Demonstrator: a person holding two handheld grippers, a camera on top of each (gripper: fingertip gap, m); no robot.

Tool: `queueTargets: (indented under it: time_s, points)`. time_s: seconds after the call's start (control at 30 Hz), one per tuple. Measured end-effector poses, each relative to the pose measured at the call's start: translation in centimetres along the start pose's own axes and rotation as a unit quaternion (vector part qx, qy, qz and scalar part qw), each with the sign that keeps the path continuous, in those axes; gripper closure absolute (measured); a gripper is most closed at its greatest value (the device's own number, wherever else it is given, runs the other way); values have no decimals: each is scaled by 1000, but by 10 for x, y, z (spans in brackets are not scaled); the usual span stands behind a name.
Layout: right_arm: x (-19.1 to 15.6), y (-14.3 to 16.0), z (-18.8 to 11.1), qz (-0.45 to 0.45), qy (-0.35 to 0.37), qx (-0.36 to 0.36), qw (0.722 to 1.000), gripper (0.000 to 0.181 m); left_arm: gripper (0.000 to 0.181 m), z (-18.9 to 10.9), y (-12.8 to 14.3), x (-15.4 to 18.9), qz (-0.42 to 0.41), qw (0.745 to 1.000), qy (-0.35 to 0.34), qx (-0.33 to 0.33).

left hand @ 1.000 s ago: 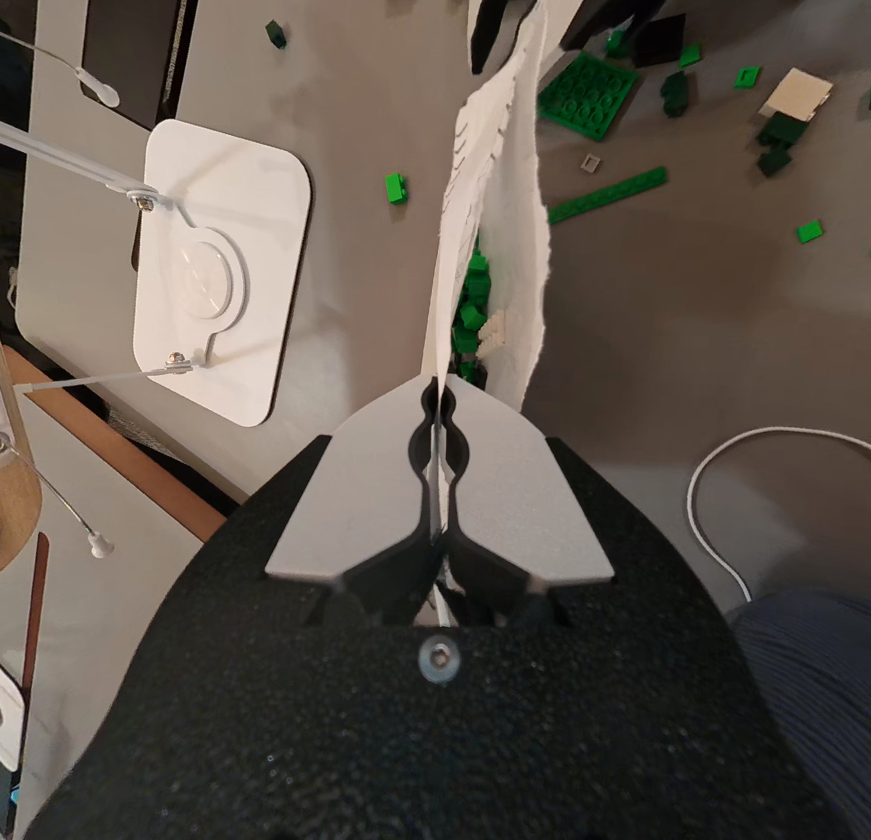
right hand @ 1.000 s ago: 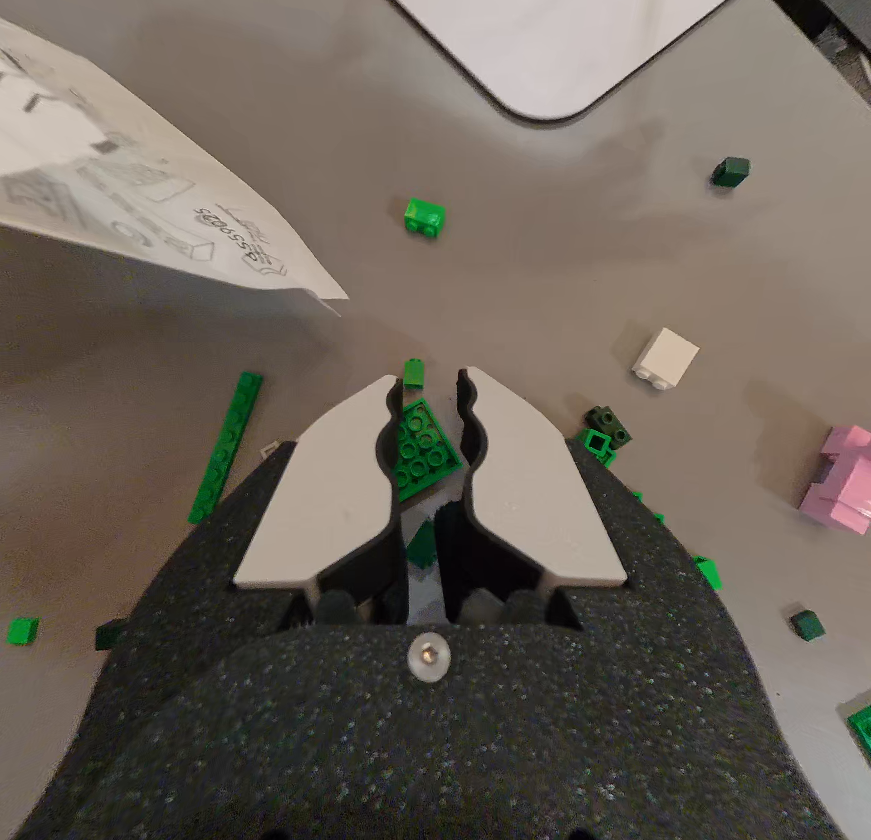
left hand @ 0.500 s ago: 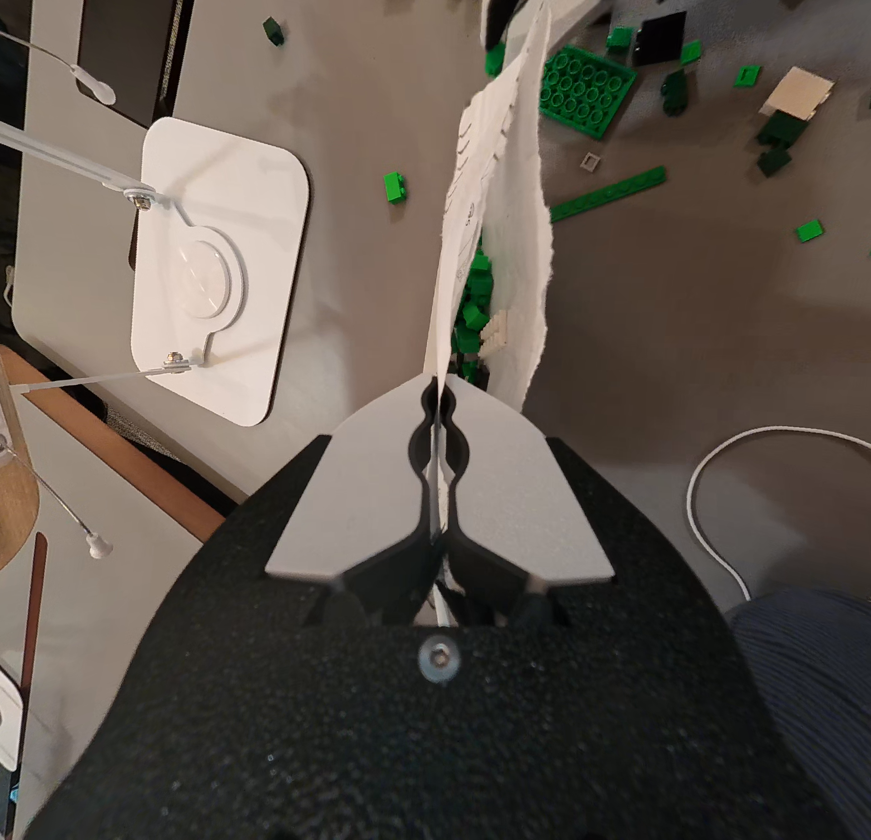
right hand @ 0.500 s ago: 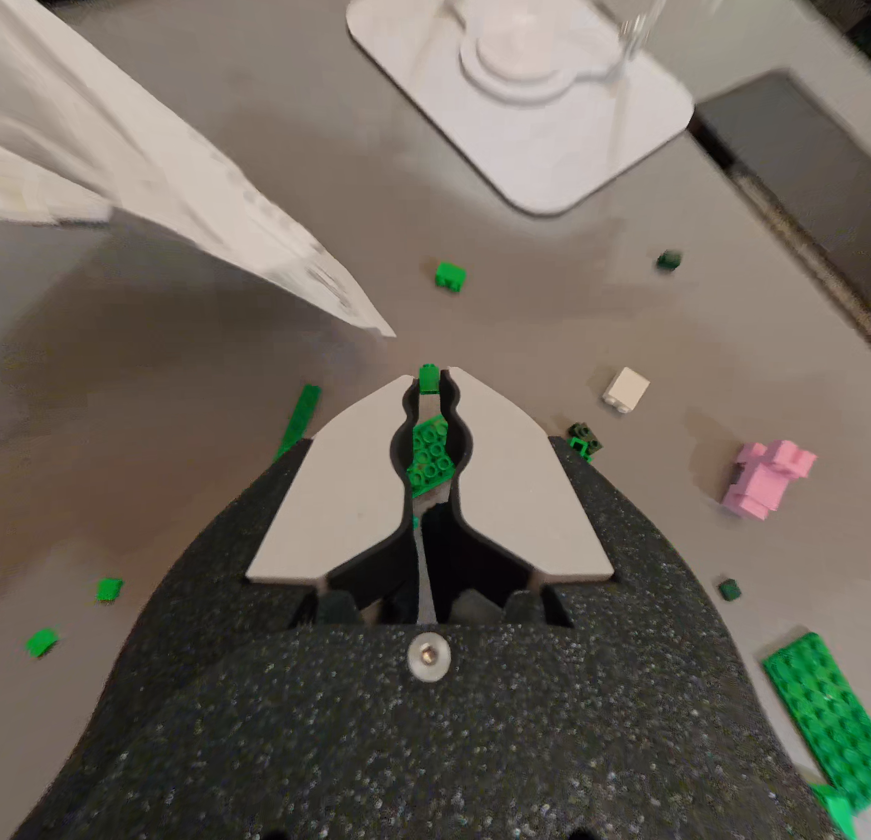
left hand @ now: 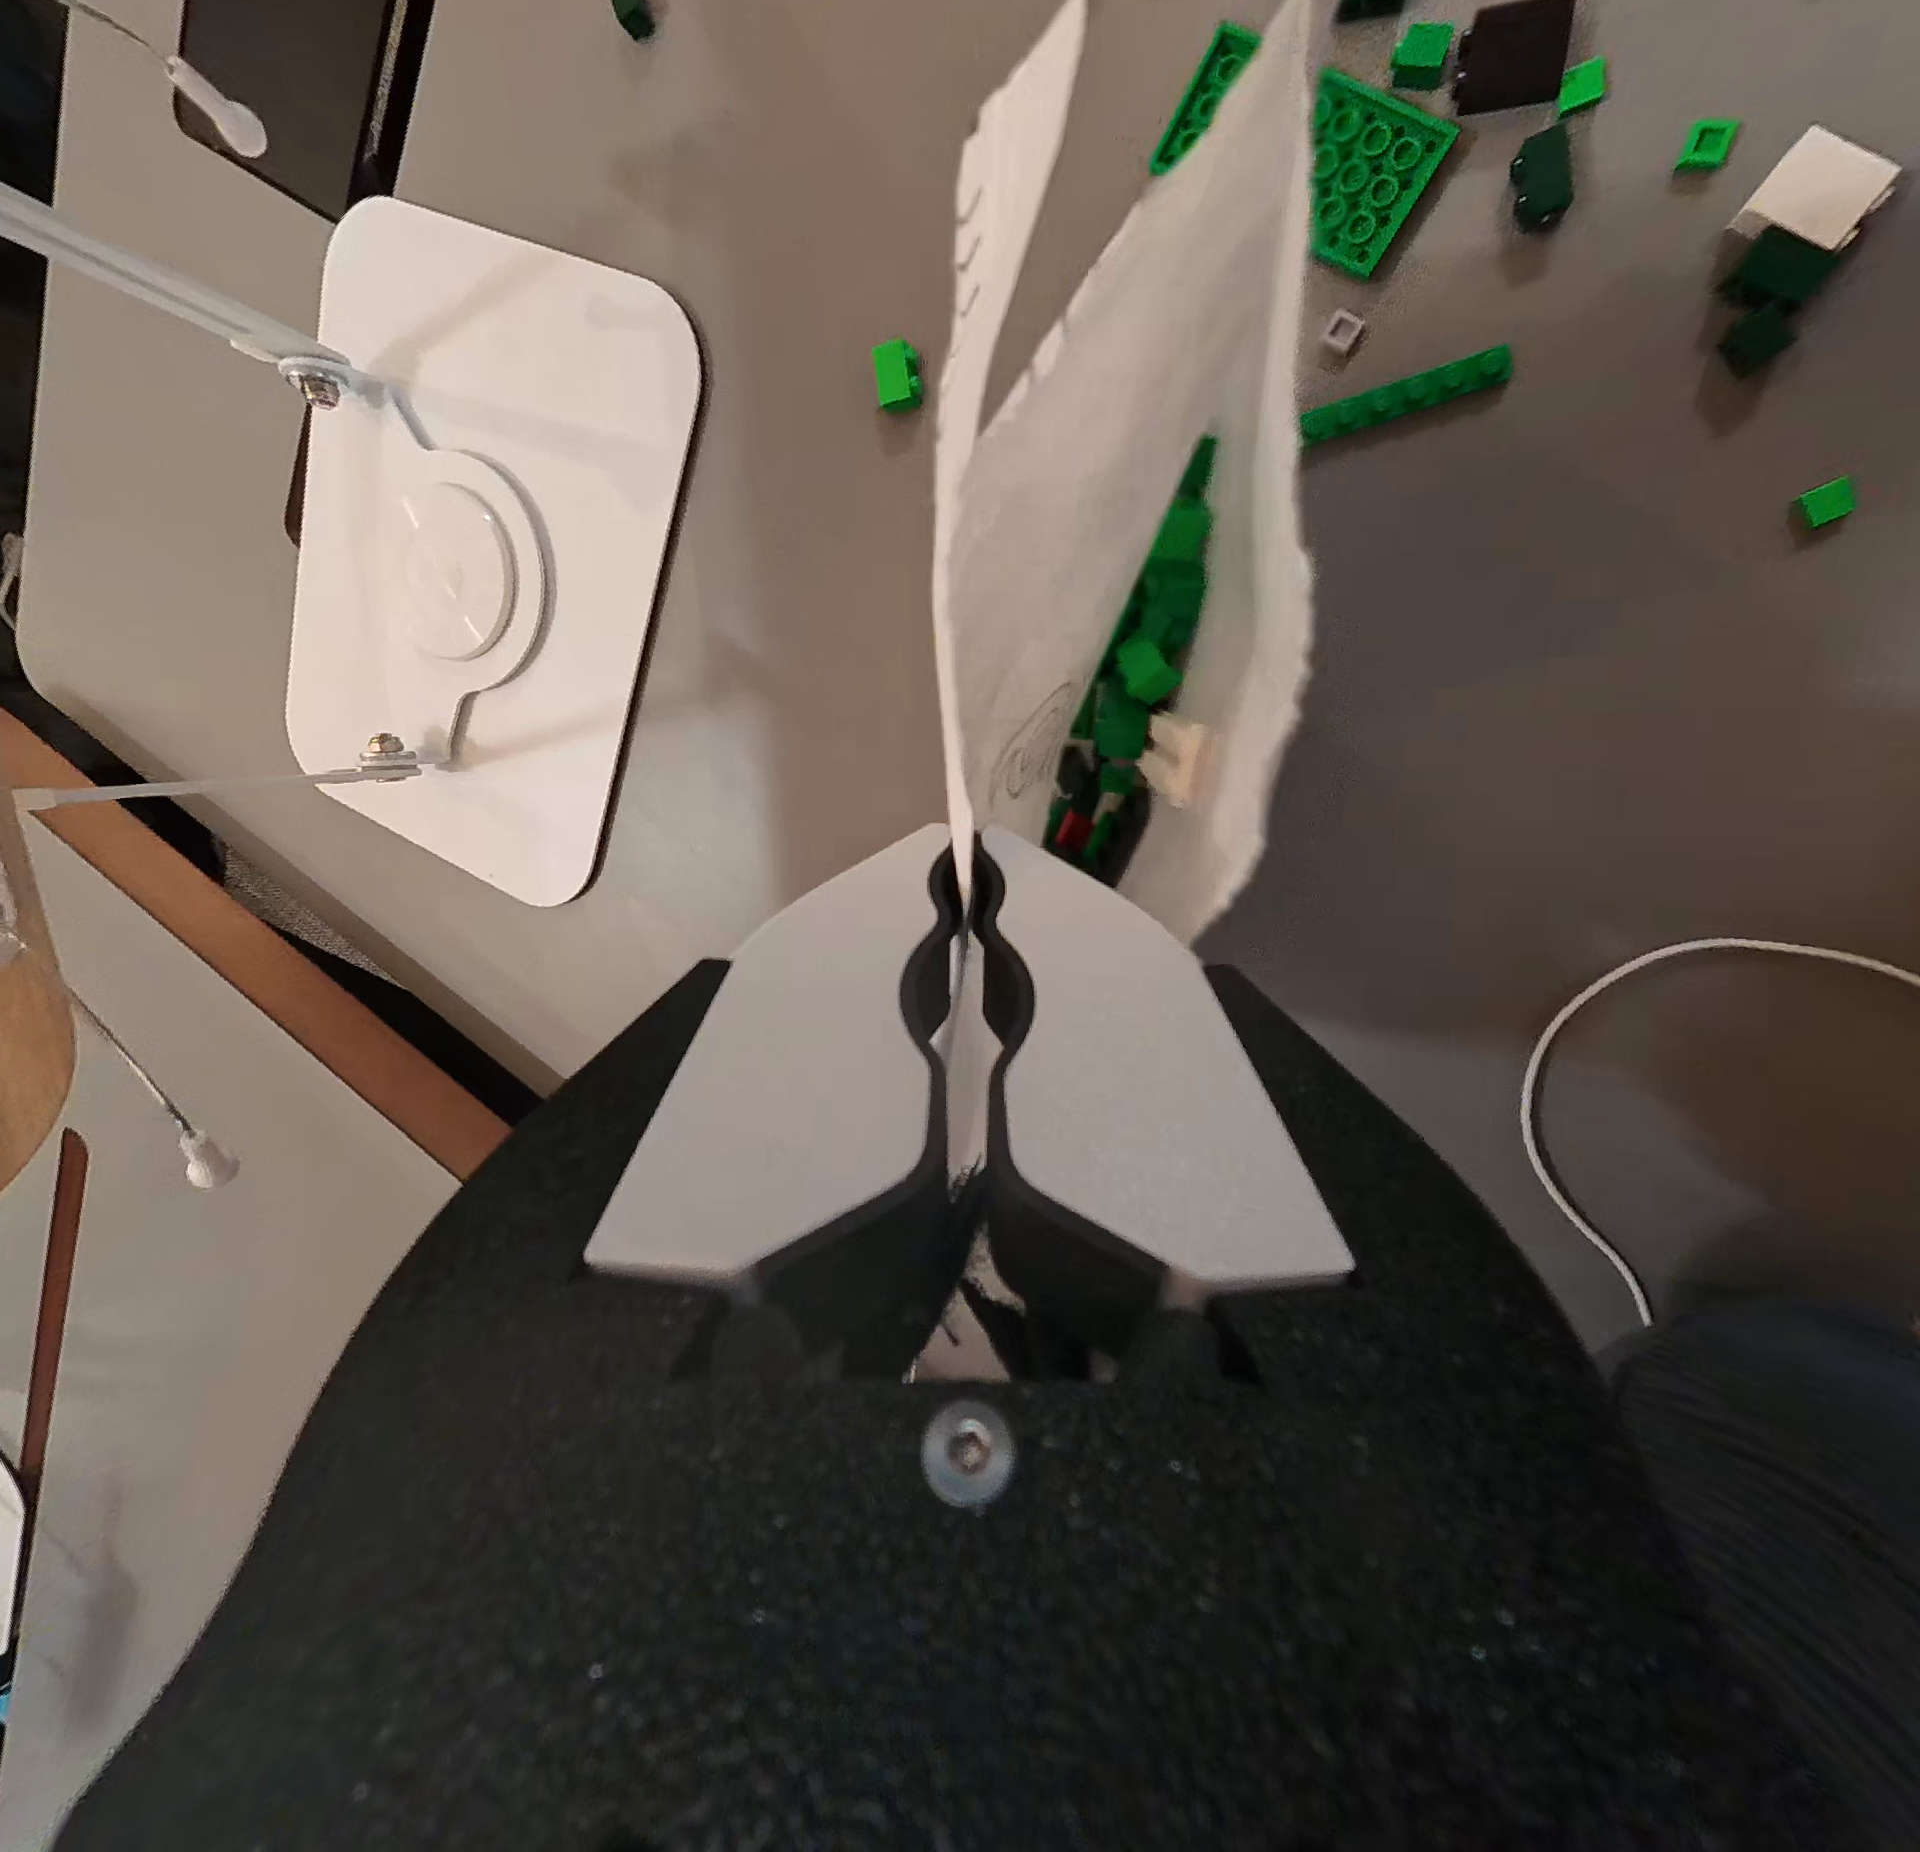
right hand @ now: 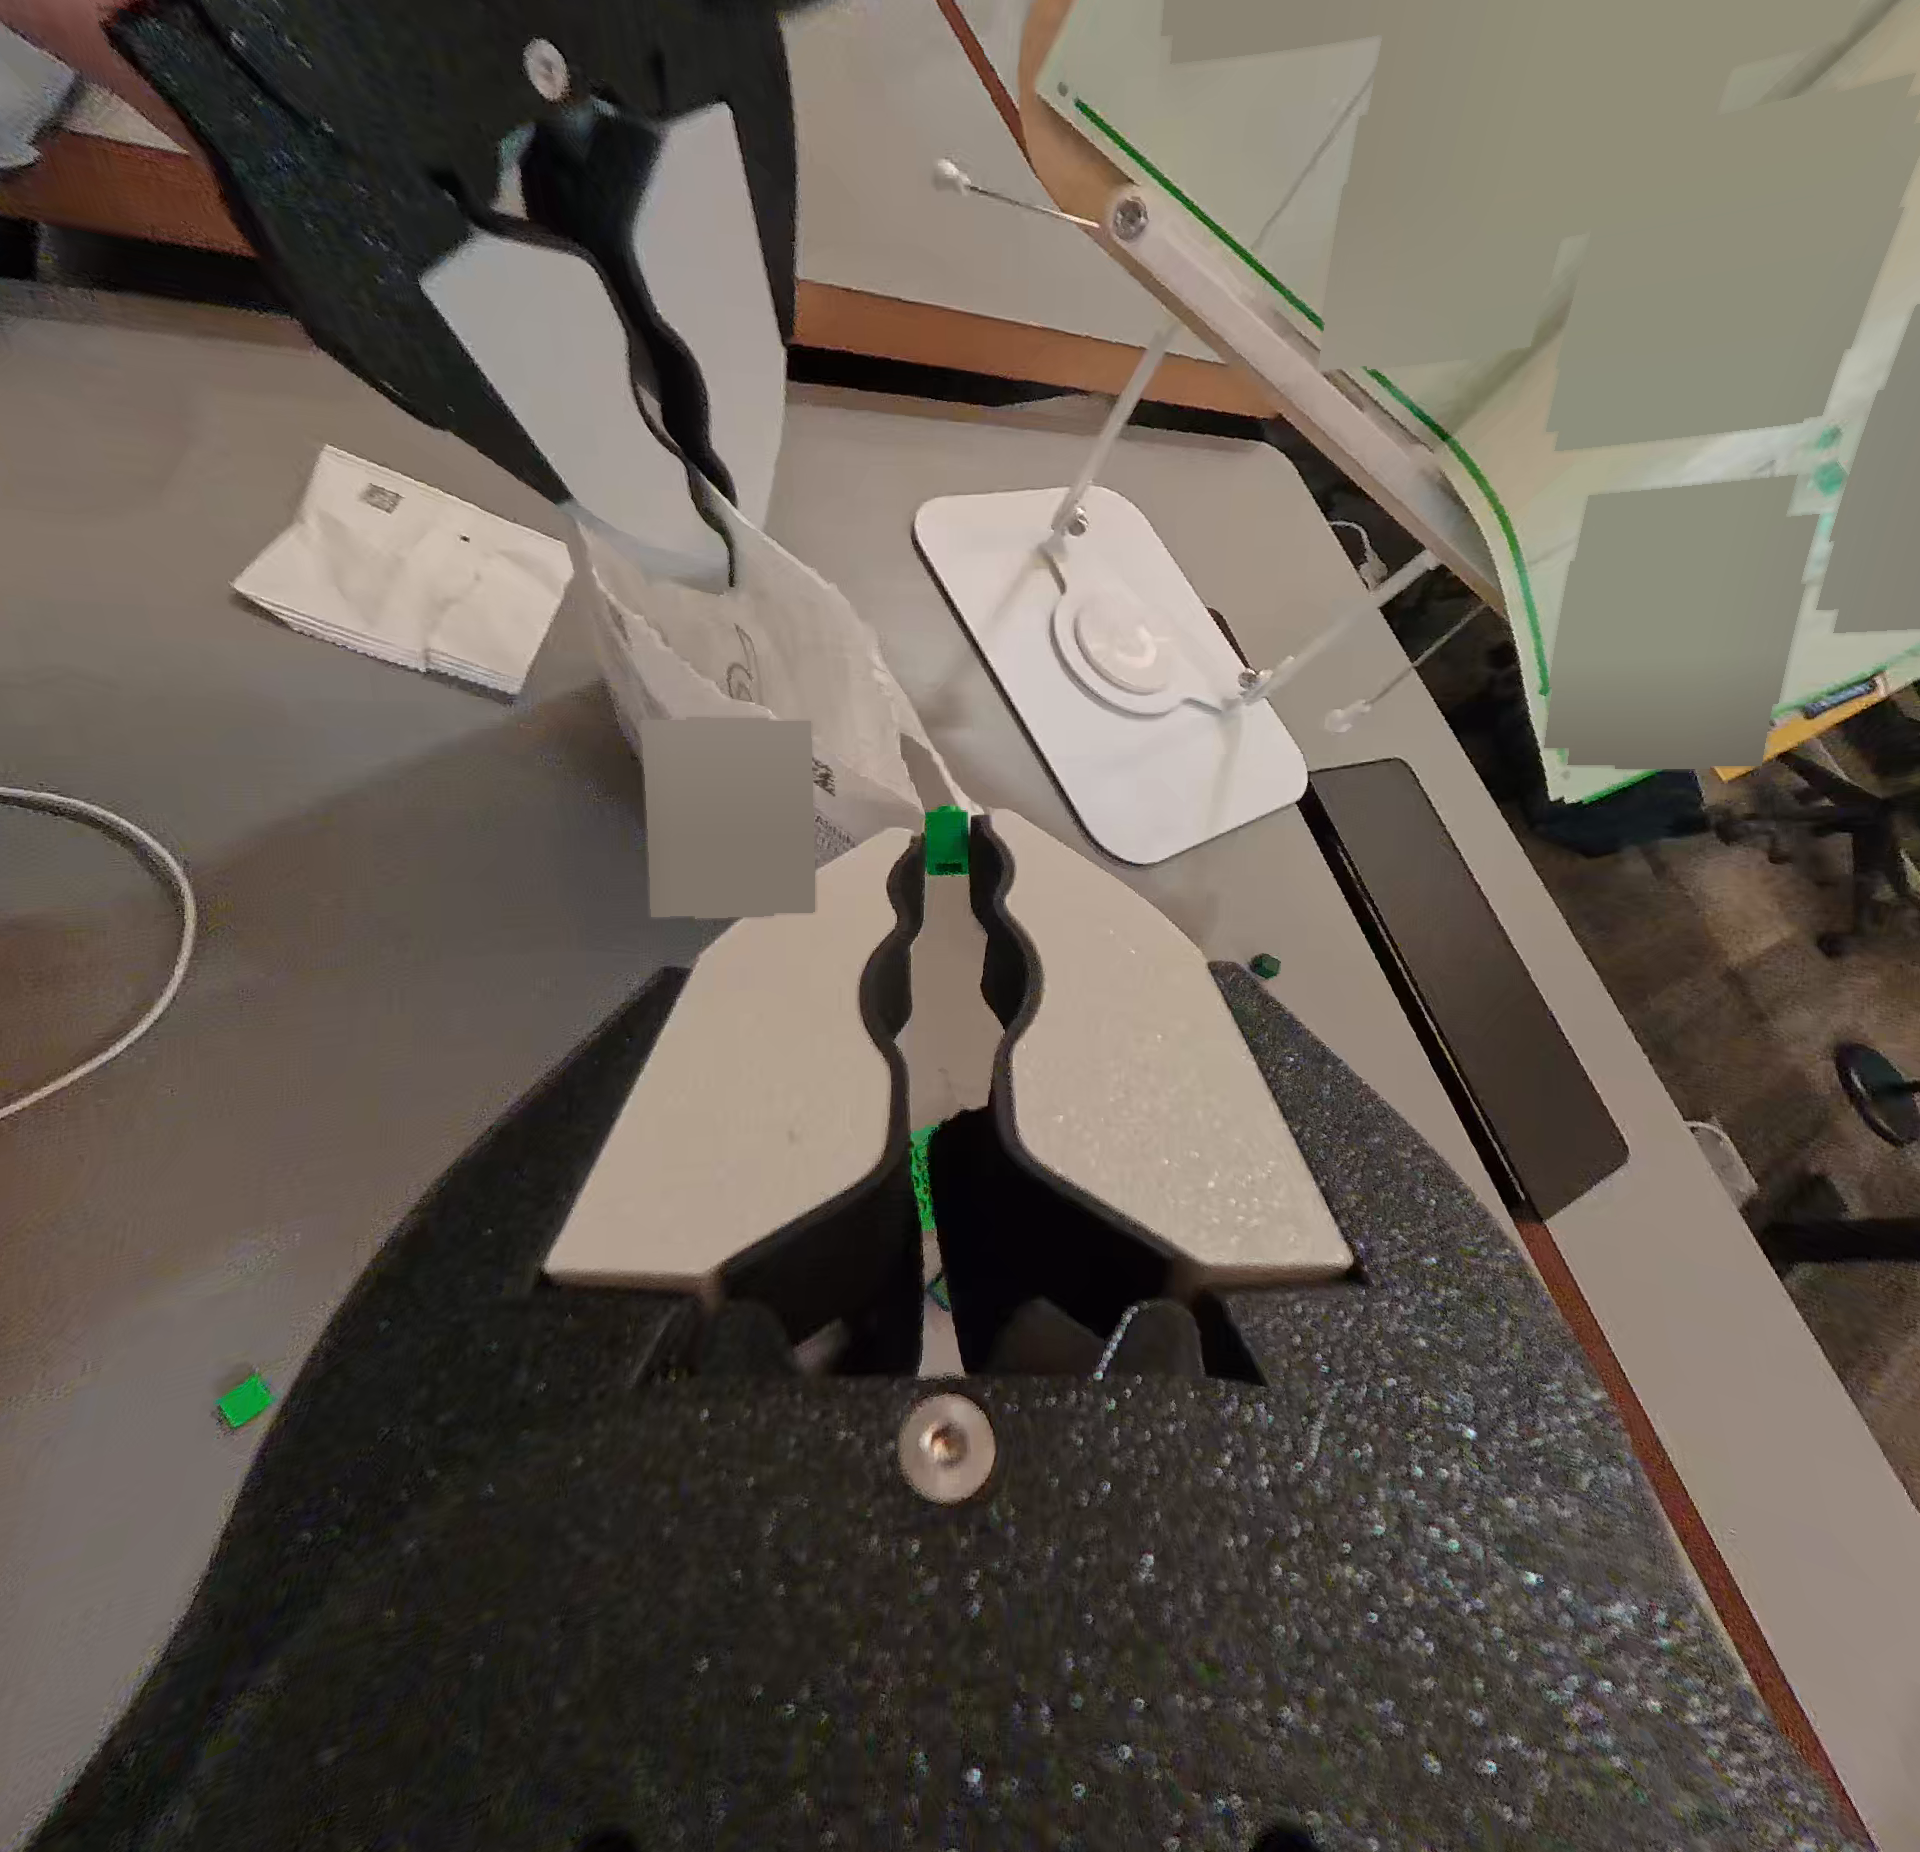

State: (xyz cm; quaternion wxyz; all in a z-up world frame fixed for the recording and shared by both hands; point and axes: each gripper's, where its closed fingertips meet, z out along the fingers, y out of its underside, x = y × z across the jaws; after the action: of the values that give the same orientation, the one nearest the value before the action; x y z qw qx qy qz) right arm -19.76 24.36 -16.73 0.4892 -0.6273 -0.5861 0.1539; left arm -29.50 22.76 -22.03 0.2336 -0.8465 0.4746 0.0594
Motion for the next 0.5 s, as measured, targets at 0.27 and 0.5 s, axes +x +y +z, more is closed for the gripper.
queueTargets:
  time_s: [0.27, 0.5]
  points:
    - [-7, -15, -10, 30, -37, 65, 997, 173, 181, 1, -1, 0, 2, 1000, 2, 0]
    - [-45, -30, 19, -52, -69, 58, 995, 173, 181, 1, -10, 9, 26, 1000, 10, 6]
